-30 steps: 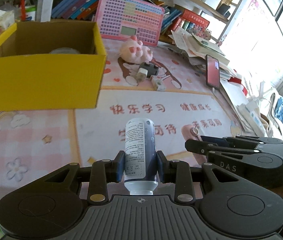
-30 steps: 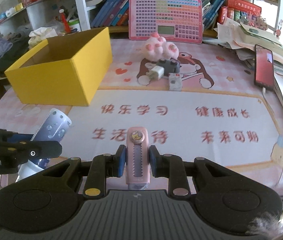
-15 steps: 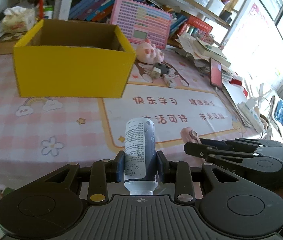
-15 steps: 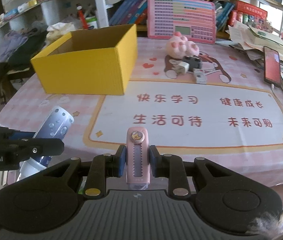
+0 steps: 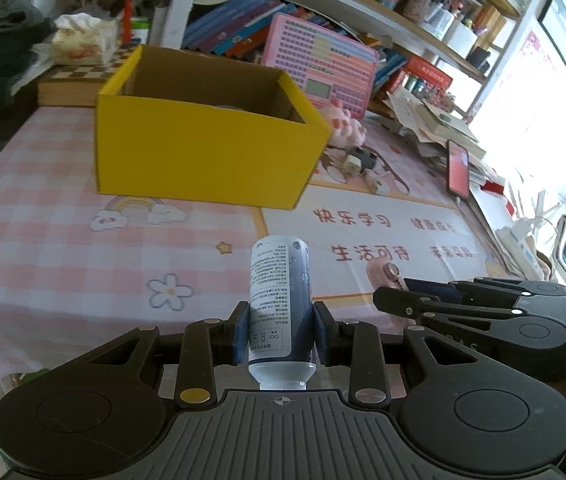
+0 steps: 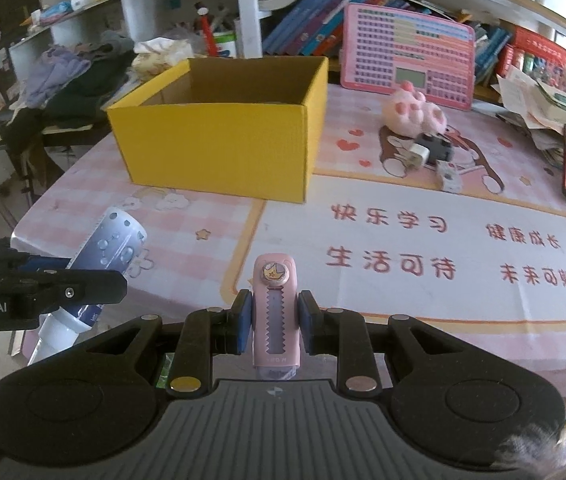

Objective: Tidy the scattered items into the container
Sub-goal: 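Carry the spray bottle and pink comb over the yellow box with both tools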

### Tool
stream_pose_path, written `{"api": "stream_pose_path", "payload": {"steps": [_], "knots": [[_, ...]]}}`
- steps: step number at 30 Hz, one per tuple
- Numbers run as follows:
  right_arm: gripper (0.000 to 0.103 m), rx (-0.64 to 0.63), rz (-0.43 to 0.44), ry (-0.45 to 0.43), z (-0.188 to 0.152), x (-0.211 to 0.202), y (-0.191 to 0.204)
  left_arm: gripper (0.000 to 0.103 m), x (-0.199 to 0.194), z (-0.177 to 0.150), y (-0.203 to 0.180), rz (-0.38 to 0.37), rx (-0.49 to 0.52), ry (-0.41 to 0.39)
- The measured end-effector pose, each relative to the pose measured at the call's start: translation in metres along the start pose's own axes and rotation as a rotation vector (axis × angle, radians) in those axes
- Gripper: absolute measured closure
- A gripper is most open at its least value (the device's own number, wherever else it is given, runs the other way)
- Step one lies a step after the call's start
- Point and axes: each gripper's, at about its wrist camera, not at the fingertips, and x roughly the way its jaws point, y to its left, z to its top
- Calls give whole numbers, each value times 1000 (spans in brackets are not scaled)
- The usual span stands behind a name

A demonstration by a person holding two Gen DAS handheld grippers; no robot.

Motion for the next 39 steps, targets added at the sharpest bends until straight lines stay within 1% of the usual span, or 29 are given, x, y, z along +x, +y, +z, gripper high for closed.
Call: {"api": "stream_pose_path", "payload": {"steps": [7,14,19,24,32,35,39], "knots": [[80,-36,26,-4,8,6,14,72,-7,2,14,21,-22,-26],[80,-62,44,-5,16,13,16,72,-6,7,20,30,-44,-40],[80,-80,61,-38,29,20,15,72,-6,20,23,45,-46,-61],[80,-122,88,-103,57,25,15,72,-5,48,29,49,-66,-110],[80,-137,154,-196,117,37,3,72,6,106,26,63,-38,-196],[80,-146,168,-218,137,46,-3,72,15,125,24,78,-30,-216],[80,-155,182,-227,160,63,-10,72,30,147,22,104,-20,-227]]}}
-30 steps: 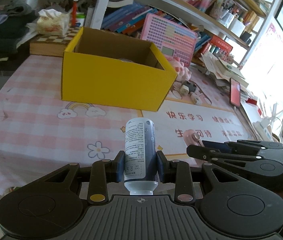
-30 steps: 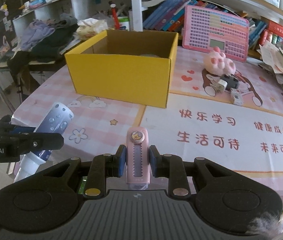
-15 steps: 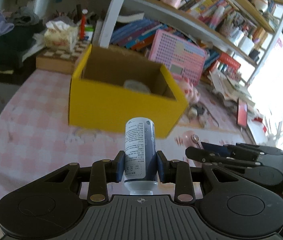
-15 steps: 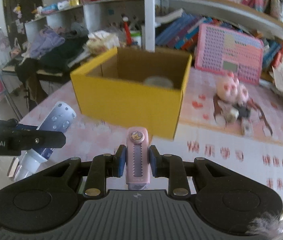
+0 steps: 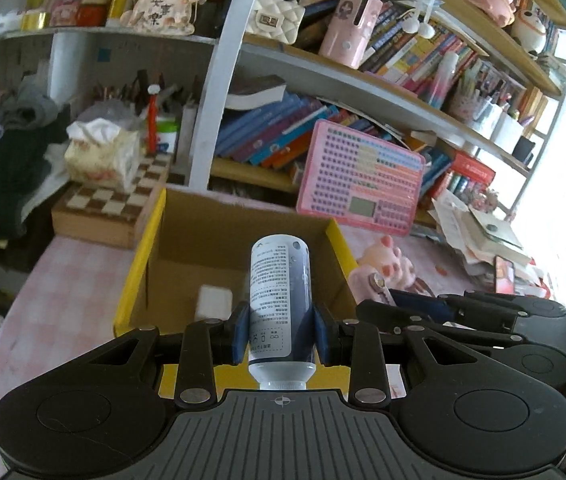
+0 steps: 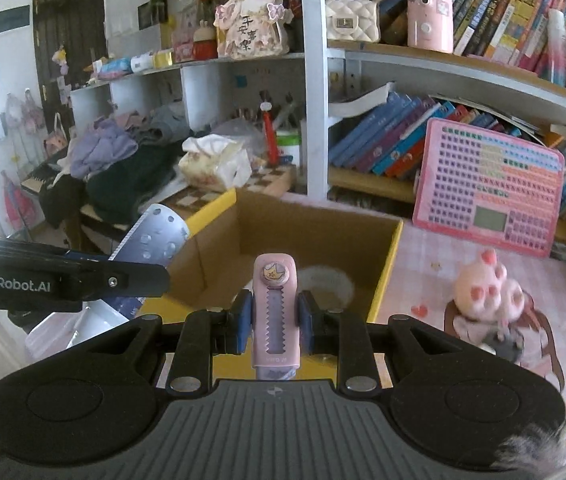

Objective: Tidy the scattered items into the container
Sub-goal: 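Carry the spray bottle and pink comb over the yellow box with both tools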

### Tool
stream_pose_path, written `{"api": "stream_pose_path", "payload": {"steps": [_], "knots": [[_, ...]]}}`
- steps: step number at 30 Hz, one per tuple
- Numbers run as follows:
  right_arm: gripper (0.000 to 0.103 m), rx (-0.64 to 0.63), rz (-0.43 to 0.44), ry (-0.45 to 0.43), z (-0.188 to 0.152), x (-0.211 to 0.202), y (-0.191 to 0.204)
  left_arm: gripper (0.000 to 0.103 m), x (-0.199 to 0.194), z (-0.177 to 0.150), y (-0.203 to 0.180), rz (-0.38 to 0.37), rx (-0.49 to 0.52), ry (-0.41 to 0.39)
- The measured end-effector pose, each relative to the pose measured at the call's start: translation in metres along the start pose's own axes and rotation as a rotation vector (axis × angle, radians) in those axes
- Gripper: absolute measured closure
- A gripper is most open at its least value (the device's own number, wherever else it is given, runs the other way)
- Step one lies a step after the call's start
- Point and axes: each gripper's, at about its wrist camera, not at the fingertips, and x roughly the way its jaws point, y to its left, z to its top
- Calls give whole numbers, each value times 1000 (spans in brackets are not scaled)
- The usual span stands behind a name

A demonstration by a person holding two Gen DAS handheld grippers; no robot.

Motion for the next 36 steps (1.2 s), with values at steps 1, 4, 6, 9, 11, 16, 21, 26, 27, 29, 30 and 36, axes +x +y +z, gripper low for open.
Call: {"api": "stream_pose_path", "payload": {"steps": [1,4,6,9,11,16,21,26,27,29,30,36], "knots": [[80,-2,4,1,4,6,-3,72,6,5,0,9,2,-1],[80,-15,24,17,13,25,-14,72,24,16,1,32,9,9],[80,-32,38,35,18,38,-20,72,35,23,2,49,23,19],[80,-70,68,92,22,61,-29,72,55,36,2,70,65,53],[80,-96,91,144,23,76,-34,72,72,43,4,92,89,95],[80,-120,135,242,24,112,-39,72,115,55,11,136,115,196],[80,-131,207,338,26,138,-35,72,158,58,10,167,186,305],[80,-172,228,400,30,158,-32,72,196,57,12,207,254,383],[80,-176,231,412,30,161,-32,72,202,58,12,226,275,393],[80,-192,239,434,30,167,-31,72,216,56,13,248,310,423],[80,-200,242,443,30,169,-30,72,221,55,13,266,328,434],[80,-222,250,480,27,178,-28,72,242,53,19,256,309,499]]}}
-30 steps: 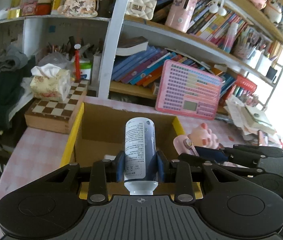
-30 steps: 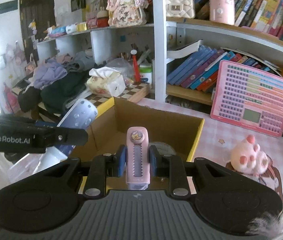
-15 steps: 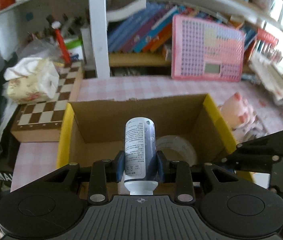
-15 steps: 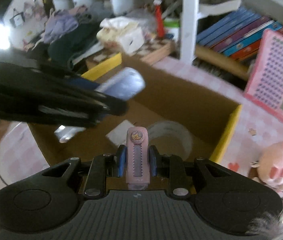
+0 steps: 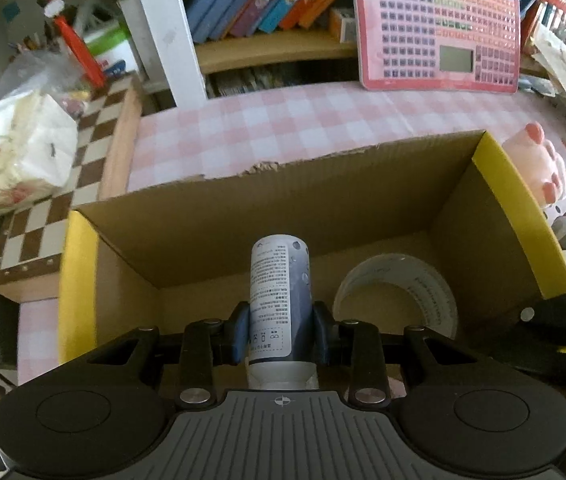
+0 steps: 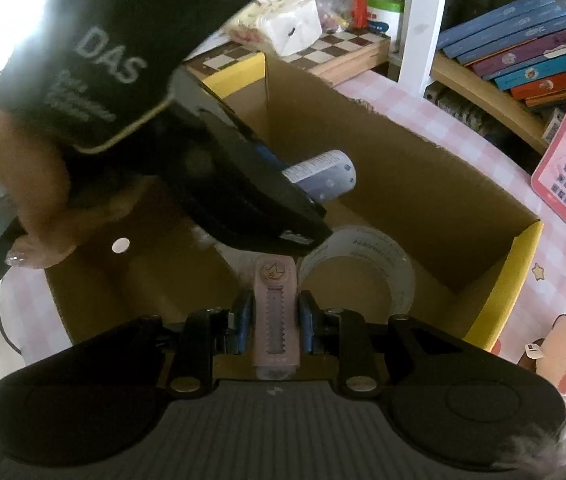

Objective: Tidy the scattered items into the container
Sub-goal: 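Carry the spray bottle and pink comb over the yellow box with both tools, then open both tools to drop the bottle and comb into the box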

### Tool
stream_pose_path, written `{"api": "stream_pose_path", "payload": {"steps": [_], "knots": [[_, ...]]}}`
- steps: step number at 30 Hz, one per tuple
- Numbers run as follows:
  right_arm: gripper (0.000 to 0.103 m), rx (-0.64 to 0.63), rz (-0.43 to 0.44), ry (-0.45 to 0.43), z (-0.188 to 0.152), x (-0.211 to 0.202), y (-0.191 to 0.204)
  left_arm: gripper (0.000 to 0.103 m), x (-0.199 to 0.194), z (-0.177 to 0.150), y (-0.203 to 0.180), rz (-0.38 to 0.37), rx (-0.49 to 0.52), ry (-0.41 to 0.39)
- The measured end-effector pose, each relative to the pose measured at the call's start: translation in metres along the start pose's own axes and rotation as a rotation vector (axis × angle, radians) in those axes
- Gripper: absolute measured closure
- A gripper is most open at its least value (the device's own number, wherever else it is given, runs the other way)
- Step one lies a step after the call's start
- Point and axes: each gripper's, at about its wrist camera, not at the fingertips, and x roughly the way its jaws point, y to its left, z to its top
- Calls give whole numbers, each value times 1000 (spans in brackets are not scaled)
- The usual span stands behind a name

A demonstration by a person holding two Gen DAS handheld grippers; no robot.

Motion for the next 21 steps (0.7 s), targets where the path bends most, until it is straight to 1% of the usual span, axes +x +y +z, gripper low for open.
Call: {"api": "stream_pose_path", "payload": {"steps": [7,10,15,17,21], "knots": [[79,7,5,19,0,6,-1,72,10,0,1,-26,-8,26],[79,16,8,20,2,6,-1,72,11,0,2,-65,-21,29],[77,68,35,7,3,2,-3,66,1,-1,6,-97,-28,-10],[68,83,38,-5,2,-2,-2,66,-5,-2,8,-109,-39,-29],[66,102,38,-29,2,-14,-1,66,-22,-7,14,-128,-67,-70]]}}
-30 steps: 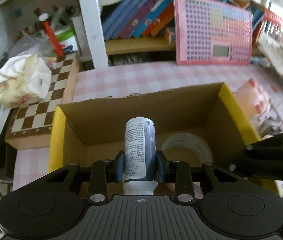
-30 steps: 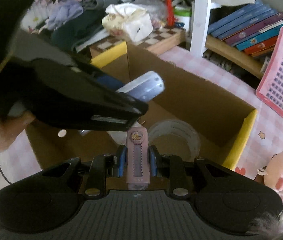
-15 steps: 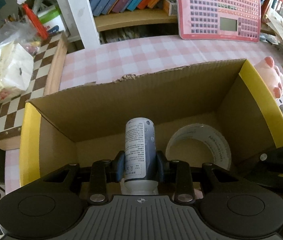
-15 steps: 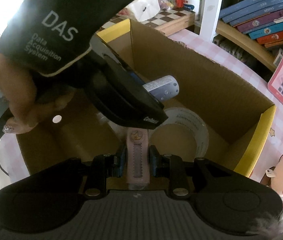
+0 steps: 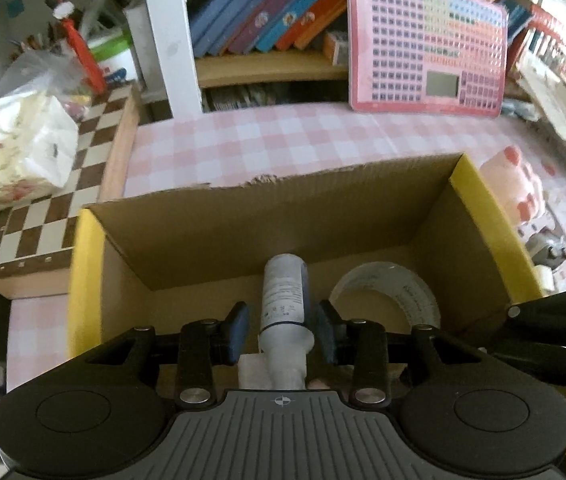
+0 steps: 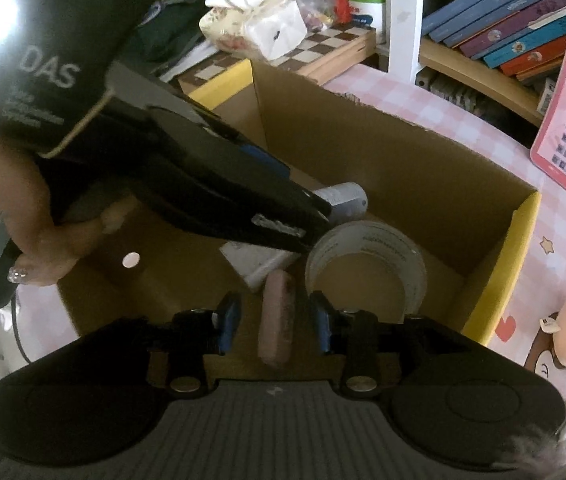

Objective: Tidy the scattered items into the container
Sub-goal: 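Open both tools to drop the bottle and comb into the box, then withdraw both tools and move them toward the small white box and toy car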

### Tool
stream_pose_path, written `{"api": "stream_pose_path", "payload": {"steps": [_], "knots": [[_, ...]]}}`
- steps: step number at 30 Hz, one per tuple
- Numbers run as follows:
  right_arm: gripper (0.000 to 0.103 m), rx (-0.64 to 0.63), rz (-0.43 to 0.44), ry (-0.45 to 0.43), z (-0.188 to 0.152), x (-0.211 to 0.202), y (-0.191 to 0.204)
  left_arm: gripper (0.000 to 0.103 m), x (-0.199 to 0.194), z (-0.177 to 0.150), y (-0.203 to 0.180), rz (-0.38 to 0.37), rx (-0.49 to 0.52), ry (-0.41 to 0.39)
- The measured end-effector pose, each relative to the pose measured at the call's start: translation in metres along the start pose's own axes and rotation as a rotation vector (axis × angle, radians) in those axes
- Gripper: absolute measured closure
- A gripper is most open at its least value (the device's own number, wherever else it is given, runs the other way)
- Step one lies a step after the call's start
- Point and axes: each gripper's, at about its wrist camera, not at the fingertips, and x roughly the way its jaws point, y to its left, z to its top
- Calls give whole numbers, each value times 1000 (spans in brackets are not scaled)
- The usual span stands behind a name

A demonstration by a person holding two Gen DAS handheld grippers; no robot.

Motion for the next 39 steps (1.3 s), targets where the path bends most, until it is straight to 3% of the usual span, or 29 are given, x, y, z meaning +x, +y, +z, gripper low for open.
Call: {"api": "stream_pose_path", "payload": {"steps": [7,12,18,26,39], "knots": [[64,28,-26,-70,-2,-27,7,65,-45,-12,-5,-19,0,-105],[64,31,-57,-136,-11,-49,19,57,-83,-24,-12,-23,7,-198],[57,37,-120,-214,-31,-80,37,47,-132,-51,-19,9,3,-336],[57,90,-238,-354,-72,-126,60,37,-191,-99,-21,61,-5,-465],[51,206,-385,-478,-134,-167,102,30,-231,-180,-21,74,-80,-512]]}}
